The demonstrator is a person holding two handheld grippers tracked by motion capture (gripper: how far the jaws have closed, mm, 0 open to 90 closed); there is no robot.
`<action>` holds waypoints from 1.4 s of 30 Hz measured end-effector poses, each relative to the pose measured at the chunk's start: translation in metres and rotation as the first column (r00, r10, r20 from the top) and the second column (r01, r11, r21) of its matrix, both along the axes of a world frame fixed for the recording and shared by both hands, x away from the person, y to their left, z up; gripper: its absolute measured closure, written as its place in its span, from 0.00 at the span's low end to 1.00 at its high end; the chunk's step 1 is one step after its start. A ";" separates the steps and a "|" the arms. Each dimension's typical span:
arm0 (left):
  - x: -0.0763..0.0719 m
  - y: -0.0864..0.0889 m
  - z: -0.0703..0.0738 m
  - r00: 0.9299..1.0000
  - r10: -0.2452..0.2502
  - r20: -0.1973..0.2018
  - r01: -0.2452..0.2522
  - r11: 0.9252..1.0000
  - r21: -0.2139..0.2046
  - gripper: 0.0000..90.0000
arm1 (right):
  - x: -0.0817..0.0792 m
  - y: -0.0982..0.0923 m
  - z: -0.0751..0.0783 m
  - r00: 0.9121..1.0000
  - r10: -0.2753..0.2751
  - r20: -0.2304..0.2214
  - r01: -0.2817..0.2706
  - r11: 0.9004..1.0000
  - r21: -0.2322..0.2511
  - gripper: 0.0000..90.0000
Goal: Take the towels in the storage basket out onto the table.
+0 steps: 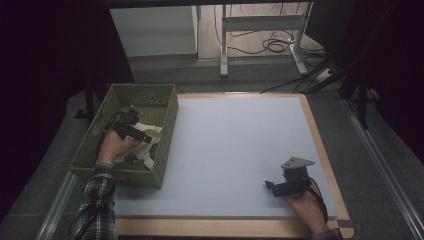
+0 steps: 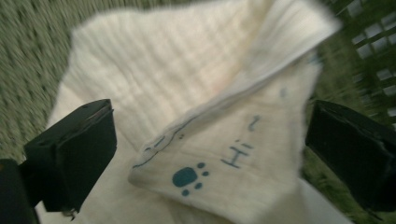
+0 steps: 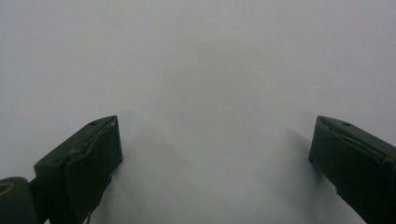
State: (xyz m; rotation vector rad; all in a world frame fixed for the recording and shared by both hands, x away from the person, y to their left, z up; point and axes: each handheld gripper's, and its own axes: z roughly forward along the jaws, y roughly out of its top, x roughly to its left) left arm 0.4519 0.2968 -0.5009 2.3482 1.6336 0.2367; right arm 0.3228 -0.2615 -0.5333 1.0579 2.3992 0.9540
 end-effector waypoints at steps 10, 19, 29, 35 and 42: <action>0.001 -0.005 -0.012 0.992 -0.013 -0.128 0.014 1.000 0.003 0.22 | 0.000 0.000 0.000 1.000 0.000 0.000 0.000 1.000 0.000 0.03; -0.004 -0.007 -0.004 0.990 -0.037 -0.139 0.034 0.999 -0.017 0.84 | 0.000 0.000 0.000 1.000 0.000 0.000 0.000 1.000 0.000 0.03; -0.009 0.006 0.019 0.999 0.016 -0.033 -0.019 0.996 -0.082 0.86 | 0.000 0.000 0.000 1.000 0.000 0.000 0.000 1.000 0.000 0.03; -0.017 0.014 0.043 0.999 0.027 0.033 -0.022 0.990 -0.141 0.85 | 0.000 0.000 0.000 1.000 0.000 0.000 0.000 1.000 0.000 0.03; -0.031 0.017 0.075 0.989 0.021 0.143 0.004 0.986 -0.169 0.85 | 0.000 0.000 0.000 1.000 0.000 0.000 0.000 1.000 0.000 0.03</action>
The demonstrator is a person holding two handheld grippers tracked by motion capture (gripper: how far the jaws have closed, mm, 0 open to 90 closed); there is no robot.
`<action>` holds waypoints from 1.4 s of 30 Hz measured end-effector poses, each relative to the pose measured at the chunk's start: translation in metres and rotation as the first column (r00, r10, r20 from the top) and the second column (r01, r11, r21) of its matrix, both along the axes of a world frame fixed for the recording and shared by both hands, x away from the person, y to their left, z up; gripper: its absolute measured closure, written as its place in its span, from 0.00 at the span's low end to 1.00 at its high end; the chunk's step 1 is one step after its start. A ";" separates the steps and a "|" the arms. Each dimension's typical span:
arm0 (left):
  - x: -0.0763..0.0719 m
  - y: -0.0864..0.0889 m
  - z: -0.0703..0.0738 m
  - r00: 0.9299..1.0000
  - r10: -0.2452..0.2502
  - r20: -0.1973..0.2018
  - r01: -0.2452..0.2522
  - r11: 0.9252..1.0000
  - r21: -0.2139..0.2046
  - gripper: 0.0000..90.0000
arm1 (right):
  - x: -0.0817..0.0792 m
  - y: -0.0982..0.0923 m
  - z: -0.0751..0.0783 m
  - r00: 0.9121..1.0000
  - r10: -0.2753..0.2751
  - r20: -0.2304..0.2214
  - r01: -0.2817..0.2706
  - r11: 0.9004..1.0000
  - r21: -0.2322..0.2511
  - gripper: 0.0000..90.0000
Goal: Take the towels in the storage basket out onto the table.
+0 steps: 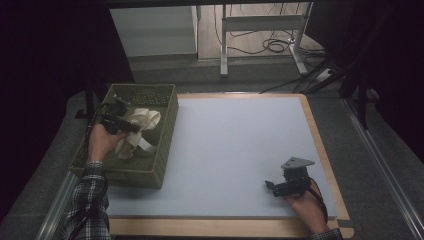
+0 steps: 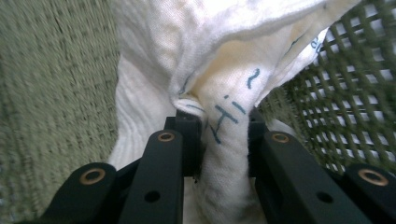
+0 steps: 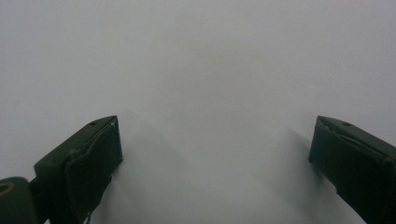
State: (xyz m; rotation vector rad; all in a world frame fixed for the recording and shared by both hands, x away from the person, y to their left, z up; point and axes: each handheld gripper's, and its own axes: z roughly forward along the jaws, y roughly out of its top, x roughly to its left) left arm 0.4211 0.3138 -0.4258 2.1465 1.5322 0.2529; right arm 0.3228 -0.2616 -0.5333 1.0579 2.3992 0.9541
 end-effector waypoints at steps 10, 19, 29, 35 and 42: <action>-0.015 -0.006 0.036 0.996 -0.033 0.080 0.031 0.999 0.023 0.85 | 0.000 0.000 0.000 1.000 0.000 0.000 0.000 1.000 -0.001 0.03; -0.020 -0.014 0.055 0.992 -0.053 0.111 0.051 0.998 0.024 0.85 | 0.000 0.000 0.000 1.000 0.000 0.000 0.000 1.000 -0.001 0.03; -0.022 -0.031 0.079 0.988 -0.083 0.133 0.078 0.996 0.045 0.84 | 0.000 0.000 0.000 1.000 0.000 0.000 0.000 1.000 -0.001 0.03; -0.023 -0.036 0.088 0.985 -0.096 0.141 0.090 0.995 0.051 0.84 | 0.000 0.000 0.000 1.000 0.000 -0.001 0.000 1.000 0.000 0.03; -0.025 -0.045 0.103 0.982 -0.112 0.149 0.103 0.993 0.063 0.84 | 0.000 0.000 0.000 1.000 0.000 0.000 0.000 1.000 0.000 0.03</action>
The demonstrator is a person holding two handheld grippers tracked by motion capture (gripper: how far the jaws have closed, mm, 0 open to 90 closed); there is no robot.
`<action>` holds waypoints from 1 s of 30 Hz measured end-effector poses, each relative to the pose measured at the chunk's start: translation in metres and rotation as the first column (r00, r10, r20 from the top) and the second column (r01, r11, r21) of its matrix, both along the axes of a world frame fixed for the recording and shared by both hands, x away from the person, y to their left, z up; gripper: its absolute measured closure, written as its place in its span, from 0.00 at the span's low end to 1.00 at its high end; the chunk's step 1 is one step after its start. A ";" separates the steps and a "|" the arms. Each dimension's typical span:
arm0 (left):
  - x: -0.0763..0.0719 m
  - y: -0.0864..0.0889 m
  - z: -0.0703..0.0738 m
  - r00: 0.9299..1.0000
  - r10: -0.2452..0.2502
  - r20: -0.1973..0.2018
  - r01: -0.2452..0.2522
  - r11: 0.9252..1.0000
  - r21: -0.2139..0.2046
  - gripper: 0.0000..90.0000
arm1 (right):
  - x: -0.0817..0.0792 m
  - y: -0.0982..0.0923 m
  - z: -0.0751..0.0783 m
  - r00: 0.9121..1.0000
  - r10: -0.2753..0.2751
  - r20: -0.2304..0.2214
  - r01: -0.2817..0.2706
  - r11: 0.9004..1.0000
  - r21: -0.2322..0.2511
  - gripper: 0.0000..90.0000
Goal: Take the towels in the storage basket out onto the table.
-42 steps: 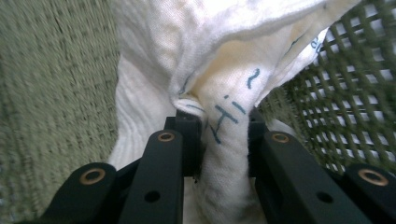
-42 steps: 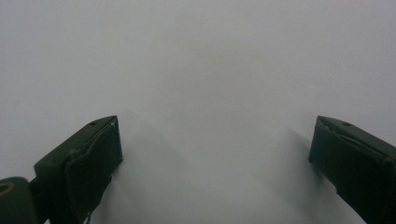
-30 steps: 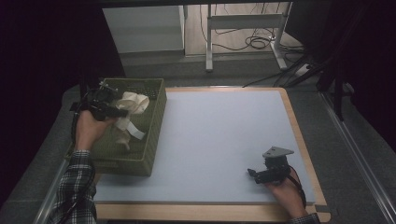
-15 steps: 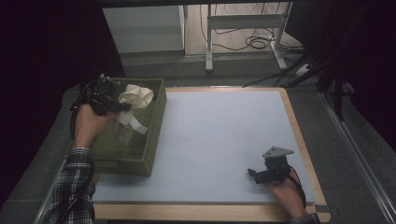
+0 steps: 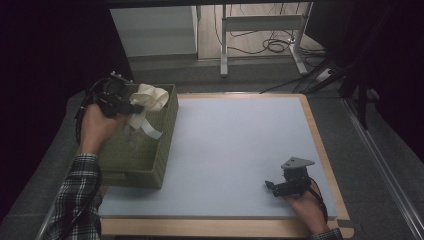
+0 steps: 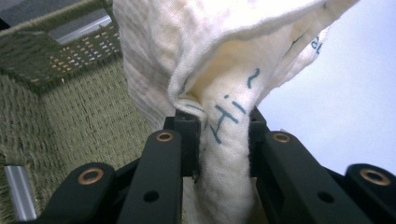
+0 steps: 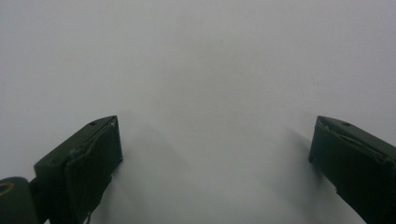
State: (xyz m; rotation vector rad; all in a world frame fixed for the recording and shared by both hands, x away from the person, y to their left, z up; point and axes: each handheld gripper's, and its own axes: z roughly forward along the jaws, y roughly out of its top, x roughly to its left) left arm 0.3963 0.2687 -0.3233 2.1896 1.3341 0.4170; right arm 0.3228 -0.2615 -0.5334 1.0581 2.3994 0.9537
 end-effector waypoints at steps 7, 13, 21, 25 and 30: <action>0.000 -0.014 0.020 1.000 -0.023 0.002 0.023 1.000 0.021 0.84 | 0.000 0.000 0.000 1.000 -0.001 -0.001 0.001 1.000 0.000 0.03; 0.001 -0.026 0.034 0.999 -0.041 0.007 0.041 0.998 0.042 0.84 | 0.000 0.000 0.000 1.000 -0.001 -0.002 0.001 1.000 0.000 0.03; 0.003 -0.047 0.049 0.997 -0.072 0.002 0.072 0.996 0.055 0.84 | 0.000 0.000 0.000 1.000 -0.001 -0.002 0.001 1.000 0.000 0.03; 0.006 -0.059 0.055 0.996 -0.089 -0.005 0.089 0.994 0.071 0.84 | 0.000 0.000 0.000 1.000 -0.002 -0.003 0.002 1.000 0.001 0.03; 0.010 -0.074 0.062 0.994 -0.106 -0.008 0.106 0.991 0.081 0.84 | 0.000 0.000 0.000 1.000 -0.001 -0.002 0.001 1.000 0.000 0.03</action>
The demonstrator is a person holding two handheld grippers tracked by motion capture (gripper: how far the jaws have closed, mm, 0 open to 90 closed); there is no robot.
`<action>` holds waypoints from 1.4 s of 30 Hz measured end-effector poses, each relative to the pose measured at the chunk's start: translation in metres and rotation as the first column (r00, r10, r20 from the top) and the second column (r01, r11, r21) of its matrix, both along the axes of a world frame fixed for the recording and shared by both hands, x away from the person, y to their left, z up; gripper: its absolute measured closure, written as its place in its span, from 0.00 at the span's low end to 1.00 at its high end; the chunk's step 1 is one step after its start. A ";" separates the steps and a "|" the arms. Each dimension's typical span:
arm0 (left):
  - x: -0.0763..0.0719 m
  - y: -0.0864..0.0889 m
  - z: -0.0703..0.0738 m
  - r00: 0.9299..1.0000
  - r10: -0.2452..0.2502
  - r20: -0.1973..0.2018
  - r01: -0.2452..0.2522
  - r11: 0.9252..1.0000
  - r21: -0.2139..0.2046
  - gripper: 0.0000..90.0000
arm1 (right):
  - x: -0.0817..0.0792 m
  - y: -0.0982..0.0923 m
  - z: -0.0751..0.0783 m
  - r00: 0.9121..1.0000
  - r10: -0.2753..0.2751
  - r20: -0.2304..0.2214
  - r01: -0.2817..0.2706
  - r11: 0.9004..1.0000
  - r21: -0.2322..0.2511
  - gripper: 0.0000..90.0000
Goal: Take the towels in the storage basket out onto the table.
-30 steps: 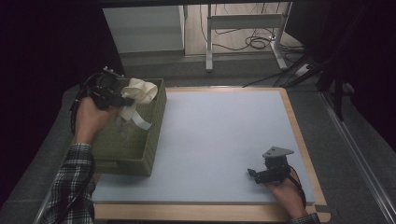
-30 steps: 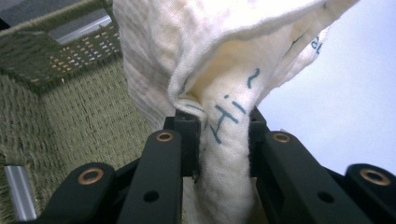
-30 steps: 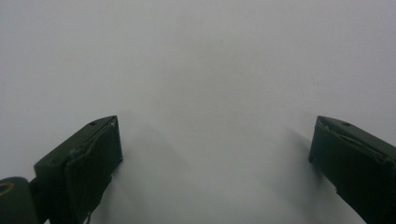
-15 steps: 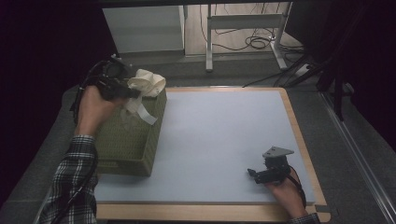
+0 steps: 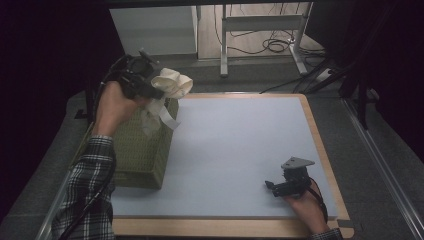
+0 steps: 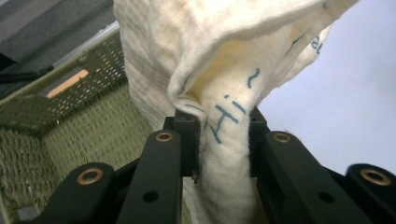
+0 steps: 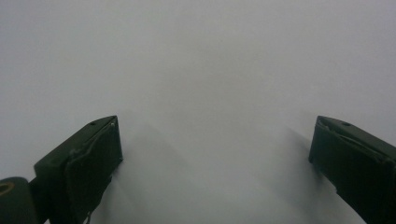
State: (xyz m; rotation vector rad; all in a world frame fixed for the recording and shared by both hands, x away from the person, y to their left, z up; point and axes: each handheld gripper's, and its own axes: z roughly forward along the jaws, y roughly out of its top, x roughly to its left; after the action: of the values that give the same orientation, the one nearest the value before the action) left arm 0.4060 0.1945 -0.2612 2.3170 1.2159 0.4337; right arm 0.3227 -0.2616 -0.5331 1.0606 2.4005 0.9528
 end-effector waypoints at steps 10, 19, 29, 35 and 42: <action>0.006 -0.031 0.010 0.999 -0.043 -0.001 0.043 0.999 0.023 0.84 | 0.000 0.000 0.000 1.000 0.000 0.000 0.000 1.000 0.000 0.03; 0.017 -0.072 -0.004 0.995 -0.103 -0.015 0.104 0.994 0.020 0.83 | 0.000 0.000 0.000 1.000 -0.001 0.001 0.001 1.000 0.001 0.03; 0.034 -0.108 -0.046 0.981 -0.183 -0.067 0.186 0.982 0.039 0.83 | 0.000 0.000 0.000 1.000 0.001 -0.002 -0.001 1.000 0.001 0.03; 0.041 -0.128 -0.082 0.971 -0.215 -0.106 0.219 0.975 0.029 0.83 | 0.000 0.000 0.000 1.000 0.001 -0.002 -0.001 1.000 0.001 0.03; 0.045 -0.144 -0.119 0.961 -0.241 -0.133 0.242 0.970 -0.008 0.81 | 0.000 0.000 0.000 1.000 0.001 -0.001 -0.001 1.000 0.001 0.03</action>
State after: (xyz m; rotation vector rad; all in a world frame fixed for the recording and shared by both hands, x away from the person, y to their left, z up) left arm 0.4512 0.0502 -0.3799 2.4956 0.9725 0.2011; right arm 0.3227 -0.2616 -0.5333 1.0605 2.4016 0.9546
